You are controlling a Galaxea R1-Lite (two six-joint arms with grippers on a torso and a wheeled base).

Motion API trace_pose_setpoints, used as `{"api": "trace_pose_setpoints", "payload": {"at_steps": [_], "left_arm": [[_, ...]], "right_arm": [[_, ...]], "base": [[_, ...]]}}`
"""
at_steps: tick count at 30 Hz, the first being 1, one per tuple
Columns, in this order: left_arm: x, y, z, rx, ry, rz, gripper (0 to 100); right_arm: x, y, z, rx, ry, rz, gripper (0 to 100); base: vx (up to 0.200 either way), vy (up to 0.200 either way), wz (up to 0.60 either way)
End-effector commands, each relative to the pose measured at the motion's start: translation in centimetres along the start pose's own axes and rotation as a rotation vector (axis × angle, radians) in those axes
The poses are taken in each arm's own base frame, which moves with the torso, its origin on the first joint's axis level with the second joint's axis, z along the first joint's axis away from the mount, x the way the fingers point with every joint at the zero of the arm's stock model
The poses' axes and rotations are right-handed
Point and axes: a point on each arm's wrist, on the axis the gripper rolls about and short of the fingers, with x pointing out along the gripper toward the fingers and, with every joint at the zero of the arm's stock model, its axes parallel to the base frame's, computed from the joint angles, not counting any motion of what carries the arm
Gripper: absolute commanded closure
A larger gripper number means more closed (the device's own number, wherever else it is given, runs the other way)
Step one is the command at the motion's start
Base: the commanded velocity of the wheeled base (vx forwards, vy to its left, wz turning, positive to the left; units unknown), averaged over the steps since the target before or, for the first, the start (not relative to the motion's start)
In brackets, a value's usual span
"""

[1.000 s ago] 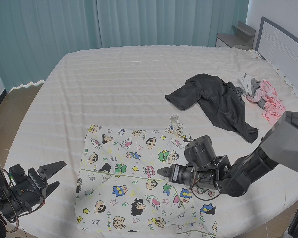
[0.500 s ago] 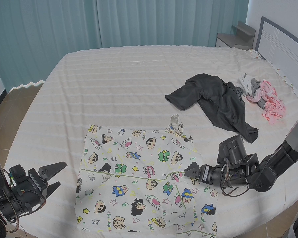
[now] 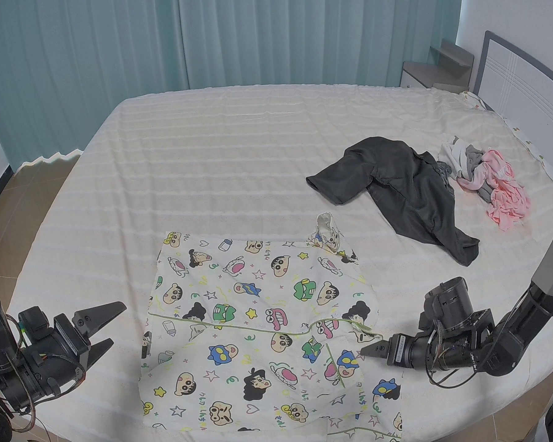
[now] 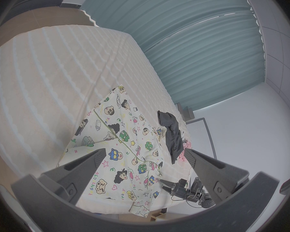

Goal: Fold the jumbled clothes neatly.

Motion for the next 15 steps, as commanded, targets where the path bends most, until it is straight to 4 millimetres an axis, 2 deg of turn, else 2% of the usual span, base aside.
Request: {"api": "trace_pose_setpoints", "payload": {"at_steps": [1, 4, 5, 9, 11, 15], "left_arm": [[-0.1, 0.3, -0.2, -0.004, 0.009, 0.014, 0], [0.0, 0.3, -0.2, -0.003, 0.008, 0.013, 0], [0.0, 0.3, -0.2, -0.003, 0.008, 0.013, 0], [0.0, 0.3, -0.2, -0.004, 0.009, 0.014, 0], [0.0, 0.3, -0.2, -0.003, 0.008, 0.013, 0], [0.0, 0.3, -0.2, -0.004, 0.009, 0.014, 0]], "right_arm": [[-0.4, -0.5, -1.3, -0.012, 0.046, -0.010, 0], [-0.5, -0.5, -1.8, -0.022, 0.045, 0.002, 0], [-0.5, -0.3, -1.9, -0.029, 0.037, 0.011, 100], [-1.0, 0.2, -2.4, -0.053, 0.018, 0.049, 100], [-2.1, 1.8, -3.6, -0.104, -0.002, 0.130, 100], [-2.4, 3.8, -5.4, -0.184, -0.003, 0.166, 100]], "base": [[0.000, 0.000, 0.00], [0.000, 0.000, 0.00], [0.000, 0.000, 0.00], [0.000, 0.000, 0.00], [0.000, 0.000, 0.00], [0.000, 0.000, 0.00]]}}
